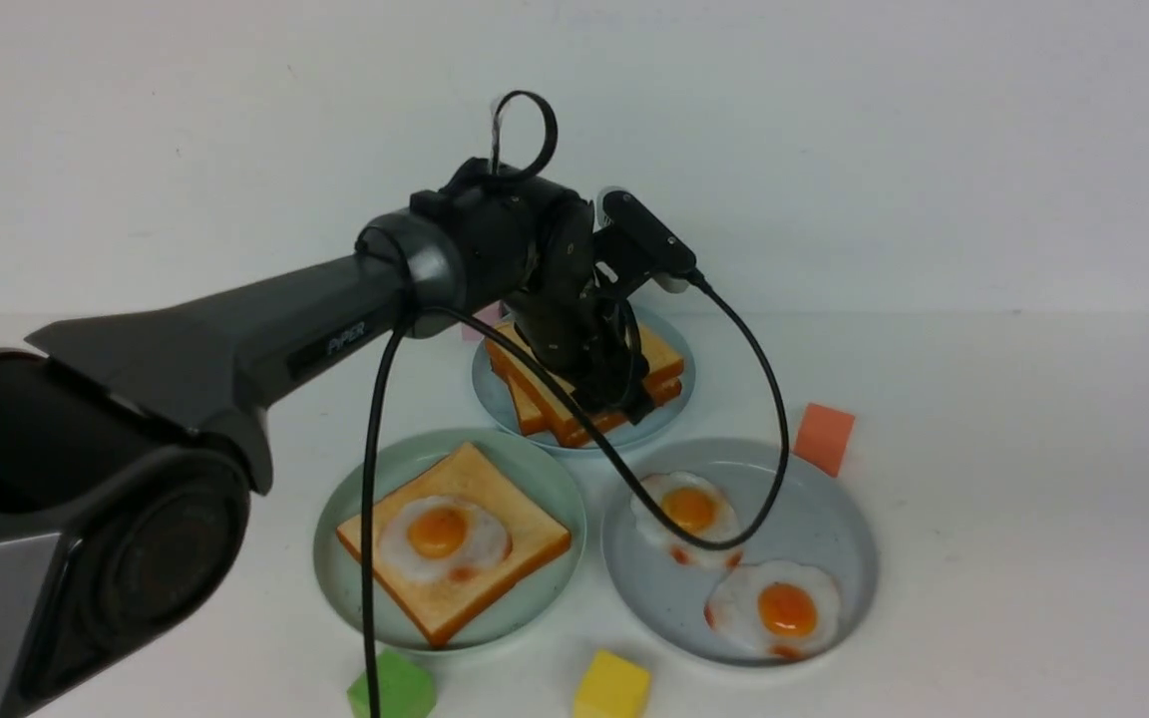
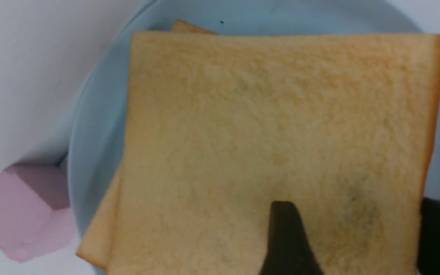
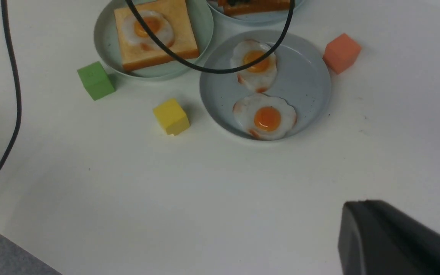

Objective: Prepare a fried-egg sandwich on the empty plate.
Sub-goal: Use the left arm to grab a slice of bread, then use the left arm to place a slice of bread on the fried egg in the middle

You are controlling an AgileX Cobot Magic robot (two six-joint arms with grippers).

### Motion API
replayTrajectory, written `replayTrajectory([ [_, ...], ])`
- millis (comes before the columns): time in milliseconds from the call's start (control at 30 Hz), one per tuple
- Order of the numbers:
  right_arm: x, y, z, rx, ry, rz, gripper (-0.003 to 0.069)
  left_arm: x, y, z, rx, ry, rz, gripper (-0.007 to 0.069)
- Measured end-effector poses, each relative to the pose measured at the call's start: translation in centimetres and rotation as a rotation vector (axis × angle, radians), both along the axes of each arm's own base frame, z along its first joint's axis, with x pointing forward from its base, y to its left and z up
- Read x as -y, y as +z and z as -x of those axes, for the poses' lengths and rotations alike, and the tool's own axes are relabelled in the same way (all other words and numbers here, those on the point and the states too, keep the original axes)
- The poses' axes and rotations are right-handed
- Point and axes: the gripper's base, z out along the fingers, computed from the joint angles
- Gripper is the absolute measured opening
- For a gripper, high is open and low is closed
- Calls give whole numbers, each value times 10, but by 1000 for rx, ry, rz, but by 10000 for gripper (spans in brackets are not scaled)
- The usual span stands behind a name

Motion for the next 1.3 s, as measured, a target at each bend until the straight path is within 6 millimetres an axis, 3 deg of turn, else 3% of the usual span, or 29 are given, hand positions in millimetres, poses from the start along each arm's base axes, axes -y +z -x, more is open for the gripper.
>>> replayTrajectory([
  [167, 0, 0, 0, 1, 0, -1, 3, 0, 0, 1, -14, 4, 8, 336],
  [233, 0, 0, 0, 1, 0, -1, 3, 1, -1, 2, -29, 7, 13, 237],
  [267, 0, 0, 0, 1, 0, -1, 3, 1, -1, 2, -30, 7, 12, 237],
  [367, 0, 0, 0, -1, 2, -3, 4, 2, 0, 4, -44, 2, 8, 41],
  [433, 0, 0, 0, -3, 3, -4, 4, 3, 0, 5, -43, -2, 4, 3],
  [633, 1, 0, 1, 0, 4, -10, 7, 4, 6, 8, -52, -5, 2, 1],
  [1000, 8, 2, 8, 9, 5, -48, 11, -1, 65, 25, -8, -11, 39, 0],
  [1200, 7, 6, 8, 39, 9, -87, 15, -25, 130, 67, -45, 7, 55, 0],
  [1300, 7, 7, 7, 50, 9, -98, 16, -41, 145, 93, -45, 17, 58, 0],
])
